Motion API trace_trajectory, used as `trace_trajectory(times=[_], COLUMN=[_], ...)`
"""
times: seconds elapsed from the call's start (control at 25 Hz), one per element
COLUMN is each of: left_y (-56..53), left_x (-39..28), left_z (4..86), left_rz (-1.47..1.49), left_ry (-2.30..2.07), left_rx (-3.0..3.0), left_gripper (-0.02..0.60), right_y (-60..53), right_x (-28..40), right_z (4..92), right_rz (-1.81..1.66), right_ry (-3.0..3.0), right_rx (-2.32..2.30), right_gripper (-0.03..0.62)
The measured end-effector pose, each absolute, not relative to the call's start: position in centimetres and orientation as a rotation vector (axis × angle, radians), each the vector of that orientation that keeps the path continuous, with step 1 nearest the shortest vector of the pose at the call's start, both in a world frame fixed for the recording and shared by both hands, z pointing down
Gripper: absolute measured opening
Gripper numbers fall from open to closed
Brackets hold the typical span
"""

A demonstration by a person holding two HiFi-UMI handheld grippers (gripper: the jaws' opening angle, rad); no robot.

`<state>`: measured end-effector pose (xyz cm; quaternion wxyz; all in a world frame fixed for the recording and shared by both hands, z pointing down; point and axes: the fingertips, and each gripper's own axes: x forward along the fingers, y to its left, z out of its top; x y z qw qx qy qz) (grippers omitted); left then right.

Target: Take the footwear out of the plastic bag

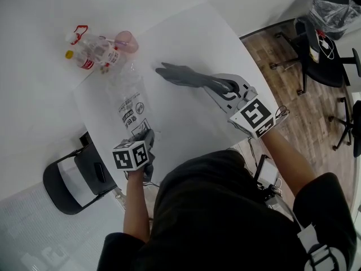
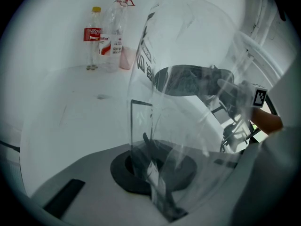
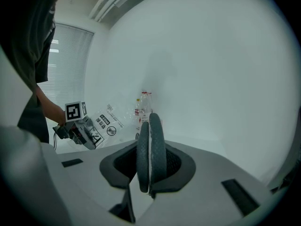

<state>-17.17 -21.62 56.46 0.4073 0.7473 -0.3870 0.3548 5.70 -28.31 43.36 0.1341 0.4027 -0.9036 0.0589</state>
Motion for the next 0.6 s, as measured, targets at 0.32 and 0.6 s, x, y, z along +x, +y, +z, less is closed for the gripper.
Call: trace_trajectory(times=[0.32,0.6], left_y=[-21.56,-21.45], left_x=[-17.16,-17.11], left_z=[56.51,56.50], left_rz=[0.890,0.893], left_ry=[-0.973,-0.974], left_rx=[1.884,1.881], left_gripper=[0.023,0.023], right_y=[-28.34,-28.18], right_x=[5.43,5.57], right_z=[43.31,43.35], right_rz=[0.165,0.165], right_ry=[-2.623,-2.622], right_rx=[1.160,1.155], right_gripper=[0.078,0.078])
